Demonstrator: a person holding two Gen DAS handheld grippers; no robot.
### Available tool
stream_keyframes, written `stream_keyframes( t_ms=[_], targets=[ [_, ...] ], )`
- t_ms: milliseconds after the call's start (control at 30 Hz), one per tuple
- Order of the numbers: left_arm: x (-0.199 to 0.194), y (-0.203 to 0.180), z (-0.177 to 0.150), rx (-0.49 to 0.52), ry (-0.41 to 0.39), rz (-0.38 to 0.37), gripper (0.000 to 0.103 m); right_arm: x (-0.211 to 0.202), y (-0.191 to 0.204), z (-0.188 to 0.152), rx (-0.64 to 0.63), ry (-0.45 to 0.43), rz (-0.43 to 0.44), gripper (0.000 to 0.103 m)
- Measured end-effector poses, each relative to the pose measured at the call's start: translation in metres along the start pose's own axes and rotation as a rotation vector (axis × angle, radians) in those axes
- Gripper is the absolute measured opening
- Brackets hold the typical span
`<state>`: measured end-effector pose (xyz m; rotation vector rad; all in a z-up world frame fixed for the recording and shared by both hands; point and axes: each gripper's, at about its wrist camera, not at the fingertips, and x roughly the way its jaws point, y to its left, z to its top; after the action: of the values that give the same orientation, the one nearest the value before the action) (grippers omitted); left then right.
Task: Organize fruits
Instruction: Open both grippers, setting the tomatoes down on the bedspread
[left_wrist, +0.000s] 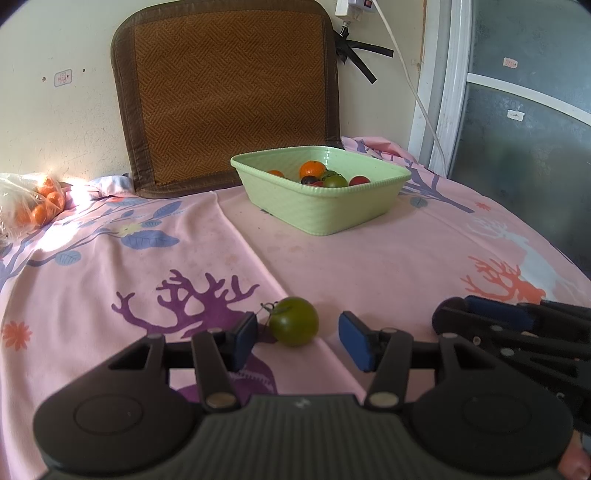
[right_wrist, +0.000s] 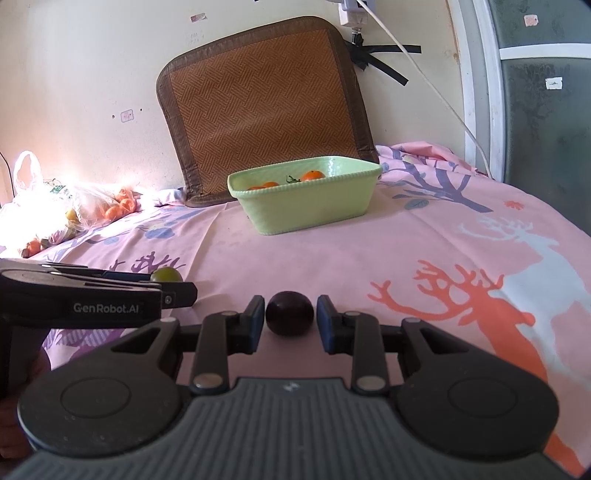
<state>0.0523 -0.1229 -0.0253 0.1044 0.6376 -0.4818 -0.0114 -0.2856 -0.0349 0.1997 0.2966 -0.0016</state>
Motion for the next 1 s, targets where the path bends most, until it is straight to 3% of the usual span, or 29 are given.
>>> stream_keyframes(
  t_ms=[1000],
  targets=[
    [0.0,0.0015,-0.0006,-0.005,0.002,0.005,0.051,0.0028,-0.0011,-0.0003,-0.004,0.018,0.008,0.034]
  ],
)
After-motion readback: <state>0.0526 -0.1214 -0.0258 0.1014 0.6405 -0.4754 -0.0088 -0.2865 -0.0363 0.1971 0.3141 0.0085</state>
